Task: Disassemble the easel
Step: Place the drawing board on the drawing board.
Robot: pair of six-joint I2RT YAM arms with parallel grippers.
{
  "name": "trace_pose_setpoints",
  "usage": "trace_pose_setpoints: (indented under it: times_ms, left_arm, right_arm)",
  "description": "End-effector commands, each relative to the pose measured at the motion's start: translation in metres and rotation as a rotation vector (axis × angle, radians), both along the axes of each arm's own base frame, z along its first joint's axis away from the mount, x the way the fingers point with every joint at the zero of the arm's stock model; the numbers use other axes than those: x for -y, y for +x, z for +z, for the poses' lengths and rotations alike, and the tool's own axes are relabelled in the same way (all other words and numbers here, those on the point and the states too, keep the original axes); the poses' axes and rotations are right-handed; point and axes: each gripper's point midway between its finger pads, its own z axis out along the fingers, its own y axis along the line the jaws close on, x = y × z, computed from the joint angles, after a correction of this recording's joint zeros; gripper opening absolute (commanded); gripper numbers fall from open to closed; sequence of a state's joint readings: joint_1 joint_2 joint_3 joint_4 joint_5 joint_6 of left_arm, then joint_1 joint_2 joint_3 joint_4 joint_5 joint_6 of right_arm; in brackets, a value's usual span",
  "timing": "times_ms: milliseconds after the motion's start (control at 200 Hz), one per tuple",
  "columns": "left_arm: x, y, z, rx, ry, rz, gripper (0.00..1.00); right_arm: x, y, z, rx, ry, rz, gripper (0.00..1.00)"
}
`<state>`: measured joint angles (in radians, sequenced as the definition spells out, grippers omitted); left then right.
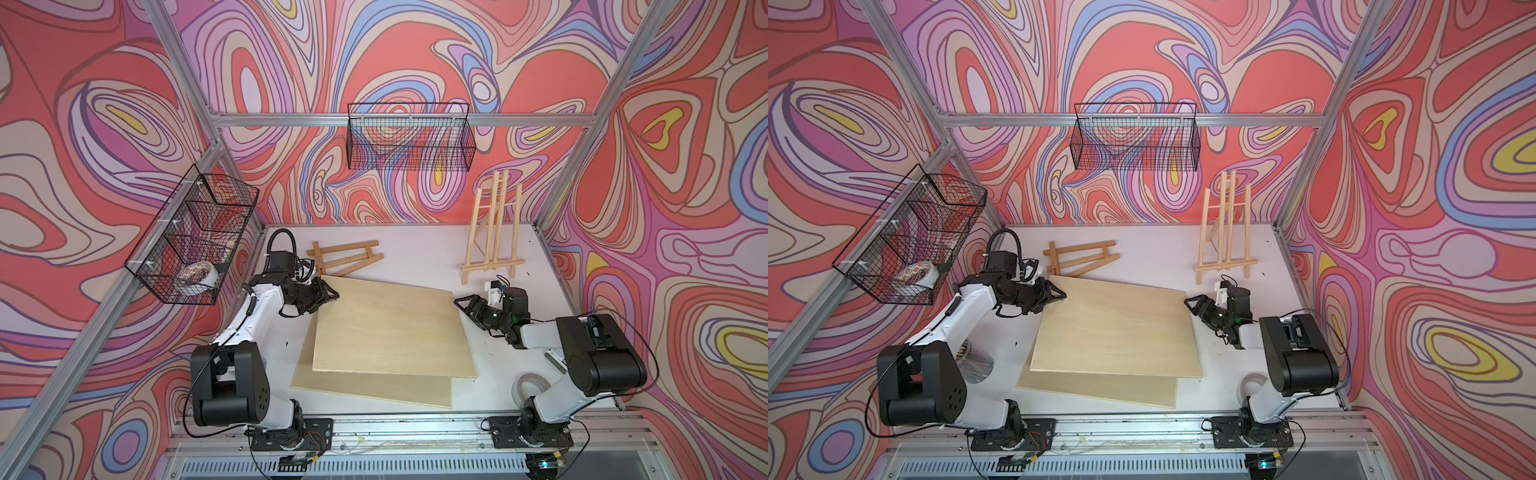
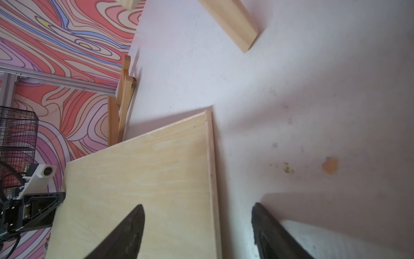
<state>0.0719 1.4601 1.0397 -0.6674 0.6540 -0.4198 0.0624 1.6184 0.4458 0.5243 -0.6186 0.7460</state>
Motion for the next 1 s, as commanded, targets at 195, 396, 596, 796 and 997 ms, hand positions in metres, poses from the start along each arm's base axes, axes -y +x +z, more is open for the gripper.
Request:
trace_pose_setpoints:
  times_ms: [195, 396, 596, 796, 997]
  left_arm:
    - [-0.022, -0.021, -0.029, -0.161, 0.113, 0.083, 0.43]
    - [-0.028, -0.026, -0.037, -0.194, 0.152, 0.100, 0.55]
    - [-0.034, -0.029, -0.043, -0.222, 0.189, 0.111, 0.58]
    - [-0.030, -0.026, -0.047, -0.241, 0.155, 0.114, 0.61]
    - [-0.028, -0.025, -0.044, -0.229, 0.136, 0.129, 0.63]
  right_arm:
    - [-0.013, -0.032, -0.029, -0.098, -0.021, 0.051, 0.74]
    - [-0.024, -0.034, -0.038, -0.121, 0.033, 0.077, 0.68]
    - [-0.024, -0.034, -0.035, -0.109, 0.022, 0.083, 0.66]
    - [-0.023, -0.033, -0.035, -0.112, 0.019, 0.078, 0.66]
    - [-0.019, -0.033, -0.033, -0.108, -0.008, 0.064, 0.66]
